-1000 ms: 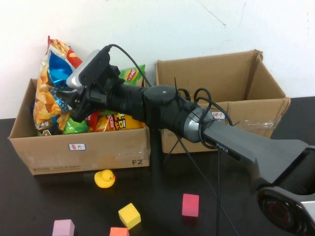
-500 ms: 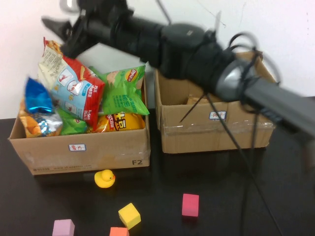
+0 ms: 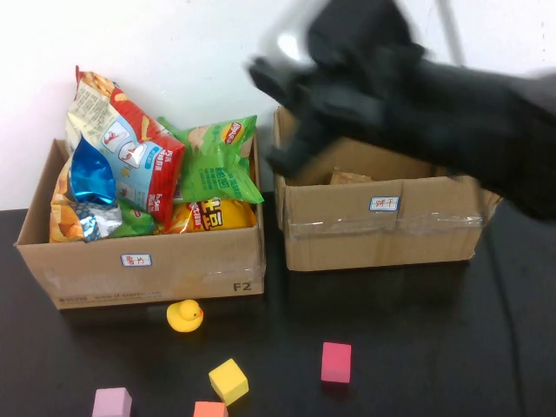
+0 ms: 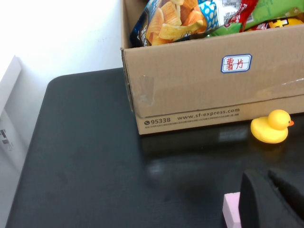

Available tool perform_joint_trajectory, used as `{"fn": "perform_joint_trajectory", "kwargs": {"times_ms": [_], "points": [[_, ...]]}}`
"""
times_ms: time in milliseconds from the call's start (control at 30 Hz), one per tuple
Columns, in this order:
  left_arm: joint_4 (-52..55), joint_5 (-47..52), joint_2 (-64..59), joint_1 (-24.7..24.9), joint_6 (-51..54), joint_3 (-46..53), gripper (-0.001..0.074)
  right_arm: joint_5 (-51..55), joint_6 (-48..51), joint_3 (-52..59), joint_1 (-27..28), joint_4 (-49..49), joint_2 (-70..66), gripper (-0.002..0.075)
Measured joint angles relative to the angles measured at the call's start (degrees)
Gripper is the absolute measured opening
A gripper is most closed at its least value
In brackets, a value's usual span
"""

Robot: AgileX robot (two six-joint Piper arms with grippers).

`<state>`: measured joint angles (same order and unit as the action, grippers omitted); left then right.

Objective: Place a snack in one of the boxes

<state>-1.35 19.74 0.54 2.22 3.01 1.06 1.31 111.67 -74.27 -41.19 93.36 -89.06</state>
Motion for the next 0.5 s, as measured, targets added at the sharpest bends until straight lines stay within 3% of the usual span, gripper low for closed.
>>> {"fn": "perform_joint_trajectory", "kwargs": {"times_ms": [100, 500], "points": [[0.0, 0.0, 0.0, 0.0, 0.0, 0.0, -0.0001, -0.1, 1.5, 11.0, 0.0, 0.1, 12.1, 0.0000], [0.0, 0.0, 0.0, 0.0, 0.0, 0.0, -0.0001, -4.2, 3.8, 34.8, 0.0, 2.6, 39.8, -0.0001]]}}
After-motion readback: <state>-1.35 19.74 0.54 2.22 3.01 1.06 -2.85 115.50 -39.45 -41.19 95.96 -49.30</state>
